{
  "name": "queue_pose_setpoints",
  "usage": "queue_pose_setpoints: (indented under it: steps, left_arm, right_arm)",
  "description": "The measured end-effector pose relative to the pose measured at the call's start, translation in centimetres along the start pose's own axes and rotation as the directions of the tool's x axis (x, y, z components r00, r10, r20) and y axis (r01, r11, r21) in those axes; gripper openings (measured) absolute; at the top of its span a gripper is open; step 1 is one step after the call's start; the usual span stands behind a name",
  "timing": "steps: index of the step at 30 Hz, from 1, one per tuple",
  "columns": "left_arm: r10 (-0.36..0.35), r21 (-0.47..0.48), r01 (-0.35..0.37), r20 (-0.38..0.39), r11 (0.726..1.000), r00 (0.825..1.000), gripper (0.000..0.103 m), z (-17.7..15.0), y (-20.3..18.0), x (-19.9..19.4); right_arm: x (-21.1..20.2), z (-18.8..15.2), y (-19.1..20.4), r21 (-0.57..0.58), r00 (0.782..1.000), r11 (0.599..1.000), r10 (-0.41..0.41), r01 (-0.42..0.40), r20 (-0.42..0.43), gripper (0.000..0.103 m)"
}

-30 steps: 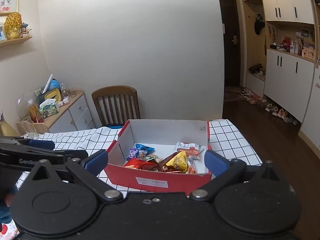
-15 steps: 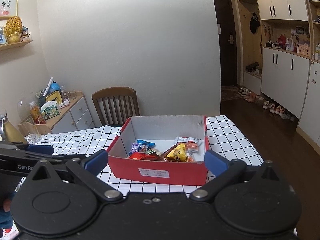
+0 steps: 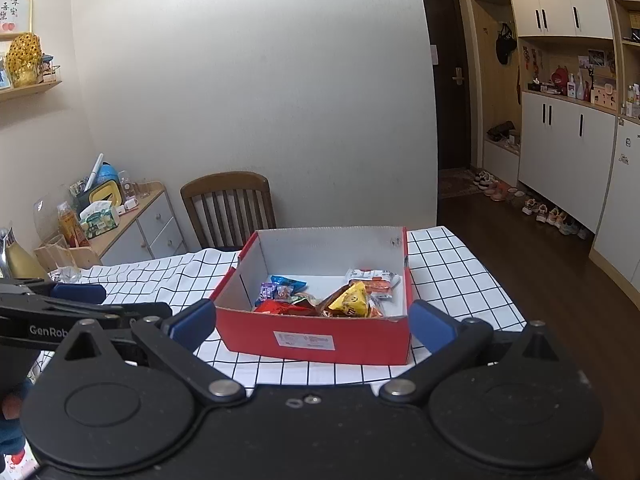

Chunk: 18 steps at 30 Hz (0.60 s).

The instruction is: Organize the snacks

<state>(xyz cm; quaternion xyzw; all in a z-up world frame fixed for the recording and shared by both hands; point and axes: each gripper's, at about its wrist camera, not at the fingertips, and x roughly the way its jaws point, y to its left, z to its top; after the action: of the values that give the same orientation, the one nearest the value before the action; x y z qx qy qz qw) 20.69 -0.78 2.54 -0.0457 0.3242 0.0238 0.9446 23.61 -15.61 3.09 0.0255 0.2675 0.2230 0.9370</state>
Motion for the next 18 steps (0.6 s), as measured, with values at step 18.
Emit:
queue_pose_setpoints:
  steps: [18]
  left_arm:
    - [-0.026,-0.014,0.026,0.010,1.000,1.000,0.102,1.01,-0.12,-0.44]
  right_arm:
    - [0.00,0.23,-0.32,0.002,1.000,1.000,-0.008,0.008,-0.002,0.103]
